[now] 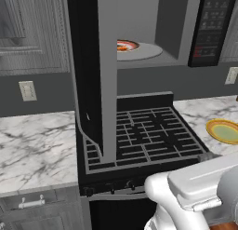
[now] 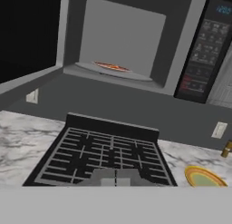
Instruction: Pick the shrimp from the counter and place it in the microwave. Then turn on the microwave.
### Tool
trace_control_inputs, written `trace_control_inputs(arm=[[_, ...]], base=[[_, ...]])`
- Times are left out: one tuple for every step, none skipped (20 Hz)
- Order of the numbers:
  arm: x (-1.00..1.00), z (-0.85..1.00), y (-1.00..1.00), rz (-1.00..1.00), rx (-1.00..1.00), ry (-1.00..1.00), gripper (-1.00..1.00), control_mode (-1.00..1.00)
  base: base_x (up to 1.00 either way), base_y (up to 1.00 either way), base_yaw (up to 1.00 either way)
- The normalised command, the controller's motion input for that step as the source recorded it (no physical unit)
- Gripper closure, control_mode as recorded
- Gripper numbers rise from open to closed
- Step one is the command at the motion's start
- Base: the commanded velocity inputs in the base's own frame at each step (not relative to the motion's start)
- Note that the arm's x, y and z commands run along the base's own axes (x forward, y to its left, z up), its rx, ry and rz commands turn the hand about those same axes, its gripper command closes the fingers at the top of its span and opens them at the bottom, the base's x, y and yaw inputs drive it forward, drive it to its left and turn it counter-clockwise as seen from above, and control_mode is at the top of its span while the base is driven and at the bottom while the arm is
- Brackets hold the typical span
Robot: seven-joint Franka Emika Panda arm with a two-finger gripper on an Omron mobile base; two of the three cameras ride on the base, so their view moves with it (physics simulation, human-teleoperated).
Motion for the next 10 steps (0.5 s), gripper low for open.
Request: trace_control_inputs(arm=[[0.0, -0.11, 0.09, 0.0, 0.0, -0.17, 1.0, -1.0], [0.0, -0.13, 0.11, 0.0, 0.0, -0.16, 1.0, -1.0], [0.0, -0.11, 0.11, 0.0, 0.0, -0.16, 1.0, -1.0], [0.0, -0.11, 0.13, 0.0, 0.0, -0.16, 1.0, -1.0], [0.0, -0.09, 0.17, 0.0, 0.0, -0.17, 1.0, -1.0], [0.0, -0.06, 0.17, 0.0, 0.0, -0.17, 1.0, -1.0], [0.0, -0.04, 0.23, 0.0, 0.0, -0.18, 1.0, -1.0], [0.0, -0.02, 0.23, 0.0, 0.0, -0.17, 1.0, -1.0], [0.0, -0.06, 0.24, 0.0, 0.0, -0.16, 1.0, -1.0], [0.0, -0.08, 0.24, 0.0, 0.0, -0.15, 1.0, -1.0]], base=[[0.0, 0.0, 0.0], [0.0, 0.0, 0.0], [0.0, 0.0, 0.0], [0.0, 0.0, 0.0], [0.0, 0.0, 0.0], [0.0, 0.0, 0.0], [0.0, 0.0, 0.0], [0.0, 0.0, 0.0], [0.0, 0.0, 0.0], [0.0, 0.0, 0.0]])
